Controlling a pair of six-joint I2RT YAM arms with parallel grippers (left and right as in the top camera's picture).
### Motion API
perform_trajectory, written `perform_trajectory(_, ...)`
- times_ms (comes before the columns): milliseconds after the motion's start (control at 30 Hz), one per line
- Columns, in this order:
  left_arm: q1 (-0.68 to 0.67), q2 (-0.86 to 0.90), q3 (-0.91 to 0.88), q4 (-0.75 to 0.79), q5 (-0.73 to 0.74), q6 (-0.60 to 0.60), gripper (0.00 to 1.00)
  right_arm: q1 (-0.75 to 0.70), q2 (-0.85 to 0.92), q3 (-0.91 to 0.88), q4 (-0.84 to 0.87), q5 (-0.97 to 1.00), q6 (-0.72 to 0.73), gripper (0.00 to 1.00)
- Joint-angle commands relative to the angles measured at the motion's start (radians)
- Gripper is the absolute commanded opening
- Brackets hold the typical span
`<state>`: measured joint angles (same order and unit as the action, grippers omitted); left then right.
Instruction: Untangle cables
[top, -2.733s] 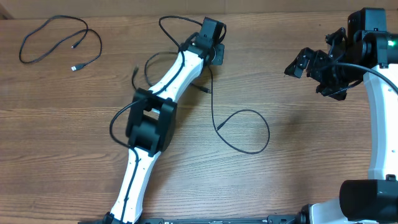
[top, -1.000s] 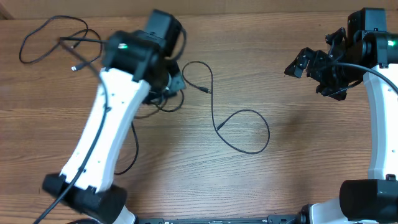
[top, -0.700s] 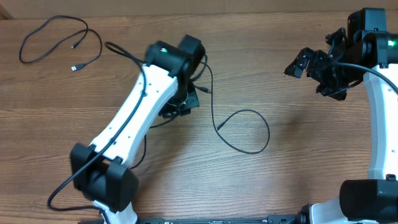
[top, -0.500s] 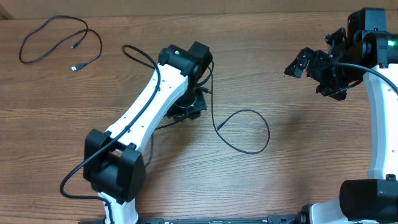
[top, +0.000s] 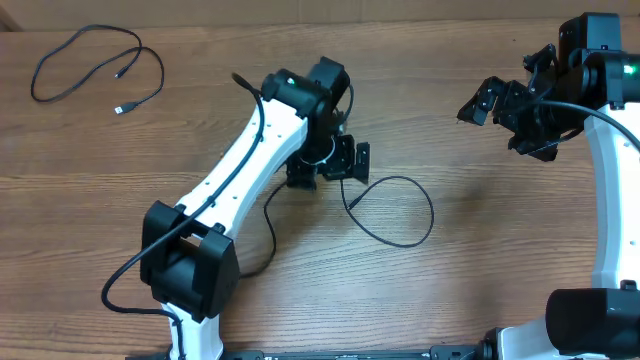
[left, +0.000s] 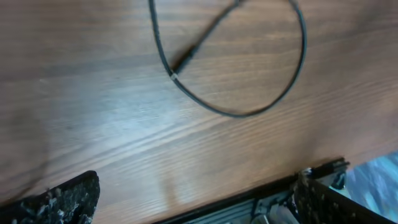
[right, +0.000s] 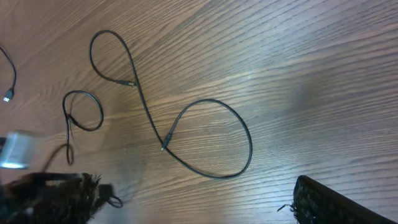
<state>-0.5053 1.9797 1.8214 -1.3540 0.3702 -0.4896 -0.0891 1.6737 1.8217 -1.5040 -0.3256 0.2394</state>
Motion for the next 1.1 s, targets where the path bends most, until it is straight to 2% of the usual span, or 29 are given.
perform_trajectory(0,0.023,-0.003,0.116,-0.019,-0.122,0.041,1.00,0.003,-0.013,0.002,0.004,-0.005,0.002,1.00)
perform_trajectory(100,0.020,-0.003,0.129,-0.029,-0.274,0.020,1.00,0.003,-0.013,0.002,0.004,-0.005,0.002,1.00)
perform_trajectory(233,0.002,-0.002,0.107,-0.102,-0.487,-0.087,1.00,0.003,-0.013,0.002,0.004,-0.005,0.002,1.00)
perform_trajectory(267,-0.003,-0.002,0.098,-0.105,-0.482,-0.091,1.00,0.003,-0.013,0.002,0.004,-0.005,0.002,1.00)
perform_trajectory(333,-0.014,-0.001,0.069,-0.089,-0.326,-0.079,1.00,0.003,-0.013,0.002,0.004,-0.005,0.002,1.00)
perform_trajectory(400,-0.017,-0.001,0.052,-0.066,-0.132,0.028,1.00,0.003,-0.013,0.002,0.004,-0.005,0.002,1.00)
perform_trajectory(433,-0.018,-0.001,0.049,-0.067,-0.108,0.066,1.00,0.003,-0.013,0.002,0.004,-0.005,0.002,1.00)
perform_trajectory(500,-0.023,-0.001,0.049,-0.089,-0.245,0.053,1.00,0.003,-0.013,0.002,0.004,-0.005,0.002,1.00)
perform_trajectory(533,-0.028,-0.001,0.049,-0.109,-0.393,-0.009,1.00,0.003,-0.013,0.002,0.004,-0.005,0.002,1.00)
perform_trajectory(600,-0.037,0.002,0.049,-0.154,-0.584,-0.137,1.00,0.003,-0.013,0.002,0.004,-0.005,0.002,1.00)
perform_trajectory(633,-0.040,0.003,0.048,-0.170,-0.629,-0.168,1.00,0.003,-0.013,0.002,0.004,-0.005,0.002,1.00)
perform_trajectory(767,-0.047,0.005,0.048,-0.153,-0.669,-0.169,1.00,0.003,-0.013,0.002,0.004,-0.005,0.002,1.00)
perform_trajectory(967,-0.047,0.005,0.048,-0.020,-0.932,-0.168,1.00,0.003,-0.013,0.002,0.004,-0.005,0.002,1.00)
perform_trajectory(1067,-0.047,0.005,0.048,0.038,-1.001,-0.137,1.00,0.003,-0.013,0.002,0.004,-0.005,0.002,1.00)
